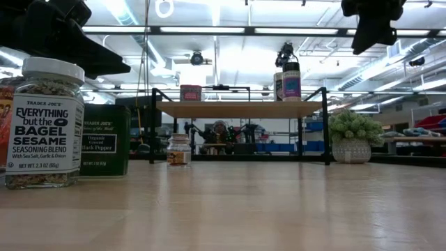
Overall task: Shelf spices
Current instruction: Put the orange seasoning bag on the shelf
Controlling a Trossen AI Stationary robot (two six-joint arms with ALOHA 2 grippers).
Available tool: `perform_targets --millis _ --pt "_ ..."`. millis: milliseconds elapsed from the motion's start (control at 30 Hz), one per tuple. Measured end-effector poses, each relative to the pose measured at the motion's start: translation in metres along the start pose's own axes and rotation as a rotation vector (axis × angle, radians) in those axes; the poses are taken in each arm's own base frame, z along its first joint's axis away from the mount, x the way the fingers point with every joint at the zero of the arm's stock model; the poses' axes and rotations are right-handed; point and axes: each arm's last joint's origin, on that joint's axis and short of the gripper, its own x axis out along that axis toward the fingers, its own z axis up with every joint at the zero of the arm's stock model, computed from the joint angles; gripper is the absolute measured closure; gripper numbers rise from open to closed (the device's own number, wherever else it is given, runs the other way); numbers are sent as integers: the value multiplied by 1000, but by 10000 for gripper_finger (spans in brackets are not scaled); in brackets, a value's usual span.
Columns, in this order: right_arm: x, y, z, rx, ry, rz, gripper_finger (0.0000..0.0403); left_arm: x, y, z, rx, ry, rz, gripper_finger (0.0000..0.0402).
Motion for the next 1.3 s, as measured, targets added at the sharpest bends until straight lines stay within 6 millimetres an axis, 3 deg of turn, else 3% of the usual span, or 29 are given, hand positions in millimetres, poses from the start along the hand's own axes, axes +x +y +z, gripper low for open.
perform_targets --millis 133,467,800,1000,1300 --pt "13 20 -3 -51 69 19 396 0 0 0 0 0 0 129" --pt "56 66 -16 -140 201 -73 400 0 0 0 -1 0 0 129" --pt "97 96 -19 -237 249 -63 376 0 0 0 -21 0 0 129" --pt "112 96 -17 -197 279 -105 338 0 0 0 -22 0 0 129" --pt "115 93 -13 -163 323 -63 217 0 0 0 -22 -1 0 129"
